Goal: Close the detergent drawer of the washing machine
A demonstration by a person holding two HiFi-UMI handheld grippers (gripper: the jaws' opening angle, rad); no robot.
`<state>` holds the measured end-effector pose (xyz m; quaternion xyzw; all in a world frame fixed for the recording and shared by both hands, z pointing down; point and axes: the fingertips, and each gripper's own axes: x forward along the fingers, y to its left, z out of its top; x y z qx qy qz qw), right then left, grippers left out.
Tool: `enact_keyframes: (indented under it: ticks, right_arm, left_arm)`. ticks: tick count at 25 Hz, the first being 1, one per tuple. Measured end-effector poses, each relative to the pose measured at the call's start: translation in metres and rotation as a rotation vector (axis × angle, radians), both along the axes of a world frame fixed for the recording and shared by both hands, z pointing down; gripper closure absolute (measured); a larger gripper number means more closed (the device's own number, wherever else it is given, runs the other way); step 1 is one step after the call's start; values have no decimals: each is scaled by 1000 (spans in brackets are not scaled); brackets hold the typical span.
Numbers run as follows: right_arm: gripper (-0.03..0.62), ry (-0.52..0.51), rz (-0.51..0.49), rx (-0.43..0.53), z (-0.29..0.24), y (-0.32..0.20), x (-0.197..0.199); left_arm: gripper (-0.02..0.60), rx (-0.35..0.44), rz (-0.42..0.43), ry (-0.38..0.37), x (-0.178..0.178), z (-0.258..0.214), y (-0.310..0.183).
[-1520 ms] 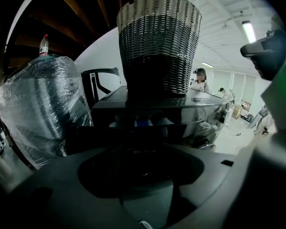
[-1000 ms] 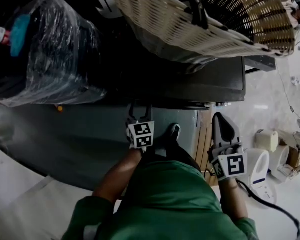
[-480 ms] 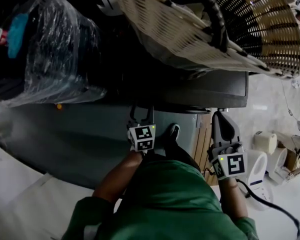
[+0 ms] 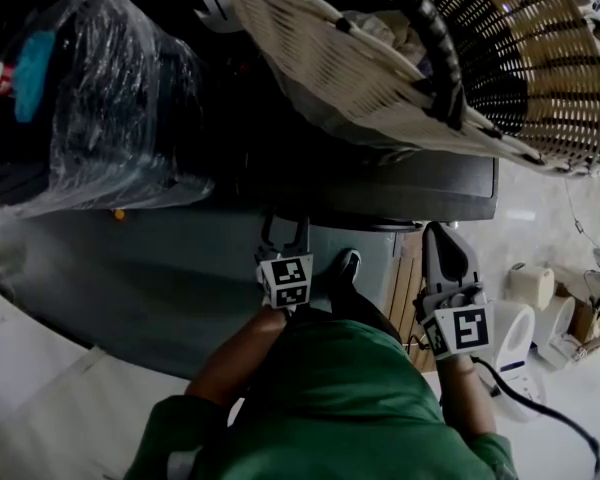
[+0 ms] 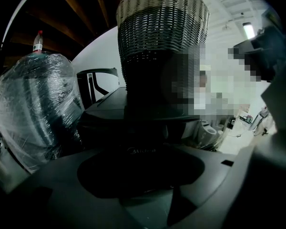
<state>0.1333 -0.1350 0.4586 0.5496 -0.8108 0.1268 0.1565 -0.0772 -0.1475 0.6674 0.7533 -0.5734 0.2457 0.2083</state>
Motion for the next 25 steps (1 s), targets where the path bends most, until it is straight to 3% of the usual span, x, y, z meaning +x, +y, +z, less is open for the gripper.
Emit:
enact_keyframes:
  ticks: [6,11,25]
  right_arm:
    - [571,26,8,-40,4,1,3]
    - [571,0,-20,15,-1,1,-2]
    - [571,22,16,22,-10,19,7]
  left_arm:
    - [307,-2,-8,-2,0,1,-2]
    - [296,-5,-9,-3,0,0,-6]
    - [299,5,6,-14,0,2,-4]
